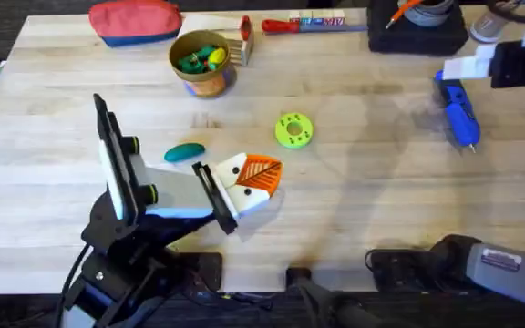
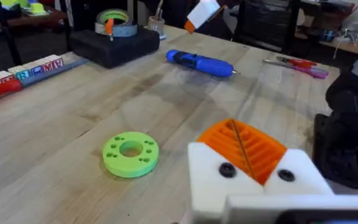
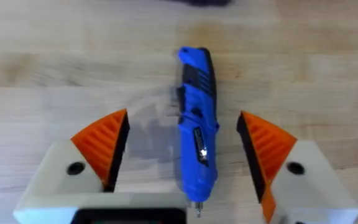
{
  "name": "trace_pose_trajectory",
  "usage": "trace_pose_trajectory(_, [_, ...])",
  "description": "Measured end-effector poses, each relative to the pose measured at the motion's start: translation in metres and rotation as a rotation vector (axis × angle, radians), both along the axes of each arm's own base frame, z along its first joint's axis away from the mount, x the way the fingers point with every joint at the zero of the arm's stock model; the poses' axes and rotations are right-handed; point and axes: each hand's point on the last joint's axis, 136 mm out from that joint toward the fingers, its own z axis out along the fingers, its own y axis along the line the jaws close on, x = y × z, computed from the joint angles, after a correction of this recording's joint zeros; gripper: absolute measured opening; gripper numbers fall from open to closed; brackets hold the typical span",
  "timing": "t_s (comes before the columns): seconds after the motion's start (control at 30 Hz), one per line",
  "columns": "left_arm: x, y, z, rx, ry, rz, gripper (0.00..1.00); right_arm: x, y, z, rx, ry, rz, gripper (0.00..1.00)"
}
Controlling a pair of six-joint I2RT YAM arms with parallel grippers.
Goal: Pick up the gripper from the table and insert it into the empty holder that is missing its gripper. Then pick up a screw, insert it into the mounting hole, and use the screwdriver to tighten it. Finally, clean up the table by picking up the vegetable and placing it into the bucket.
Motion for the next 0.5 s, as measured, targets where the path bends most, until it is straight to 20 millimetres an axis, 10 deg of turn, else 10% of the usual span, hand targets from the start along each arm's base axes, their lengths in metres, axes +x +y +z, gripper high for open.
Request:
trace_pose_trajectory(0.27, [0.000, 0.000, 0.000, 0.000, 0.000, 0.000, 0.014, 0.013, -0.017, -0.082, 0.014, 0.230, 0.063, 0.992])
trace_pose_trajectory(0.5, [0.000, 0.000, 0.000, 0.000, 0.000, 0.000, 0.014, 0.045, -0.032, -0.101, 0.011, 0.272, 0.084, 0.991])
